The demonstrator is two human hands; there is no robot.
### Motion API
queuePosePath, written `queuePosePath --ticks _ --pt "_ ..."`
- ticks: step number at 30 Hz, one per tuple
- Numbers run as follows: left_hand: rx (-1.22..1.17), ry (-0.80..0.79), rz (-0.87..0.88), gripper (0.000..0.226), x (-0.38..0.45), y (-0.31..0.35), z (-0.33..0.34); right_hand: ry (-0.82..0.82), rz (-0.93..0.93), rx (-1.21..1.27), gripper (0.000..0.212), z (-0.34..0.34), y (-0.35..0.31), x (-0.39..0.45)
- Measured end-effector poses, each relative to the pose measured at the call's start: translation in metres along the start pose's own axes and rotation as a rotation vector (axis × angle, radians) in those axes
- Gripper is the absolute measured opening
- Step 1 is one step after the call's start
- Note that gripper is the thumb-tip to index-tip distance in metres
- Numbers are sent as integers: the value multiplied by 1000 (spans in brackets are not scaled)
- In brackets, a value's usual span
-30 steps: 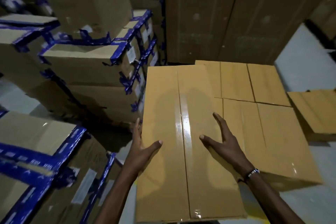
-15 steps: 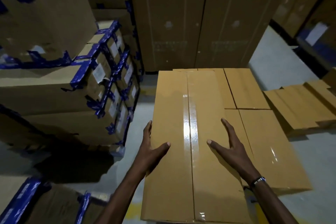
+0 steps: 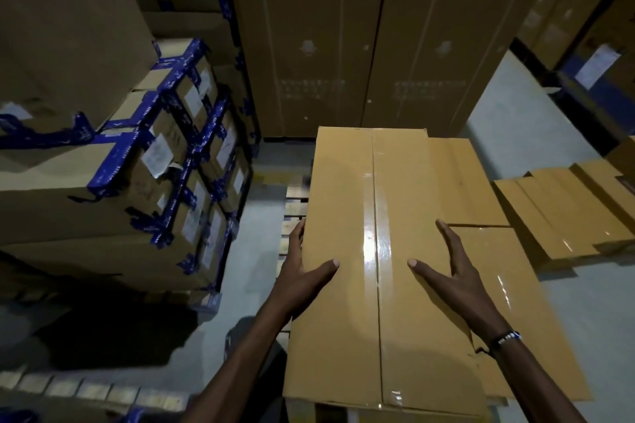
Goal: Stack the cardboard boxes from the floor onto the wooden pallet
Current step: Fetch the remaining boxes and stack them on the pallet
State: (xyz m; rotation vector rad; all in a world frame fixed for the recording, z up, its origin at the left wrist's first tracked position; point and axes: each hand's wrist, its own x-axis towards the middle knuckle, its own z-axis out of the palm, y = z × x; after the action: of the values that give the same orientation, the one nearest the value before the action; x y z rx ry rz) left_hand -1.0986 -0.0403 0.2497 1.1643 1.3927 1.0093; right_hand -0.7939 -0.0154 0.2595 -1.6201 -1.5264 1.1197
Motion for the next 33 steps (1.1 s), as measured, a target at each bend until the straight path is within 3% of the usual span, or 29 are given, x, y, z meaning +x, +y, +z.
queuePosePath --ticks 13,33 --pt "-21 -16 -99 90 147 -12 -16 -6 88 3 109 18 -3 131" --pt "-6 4 -165 87 474 -85 -54 -95 129 -16 107 91 41 468"
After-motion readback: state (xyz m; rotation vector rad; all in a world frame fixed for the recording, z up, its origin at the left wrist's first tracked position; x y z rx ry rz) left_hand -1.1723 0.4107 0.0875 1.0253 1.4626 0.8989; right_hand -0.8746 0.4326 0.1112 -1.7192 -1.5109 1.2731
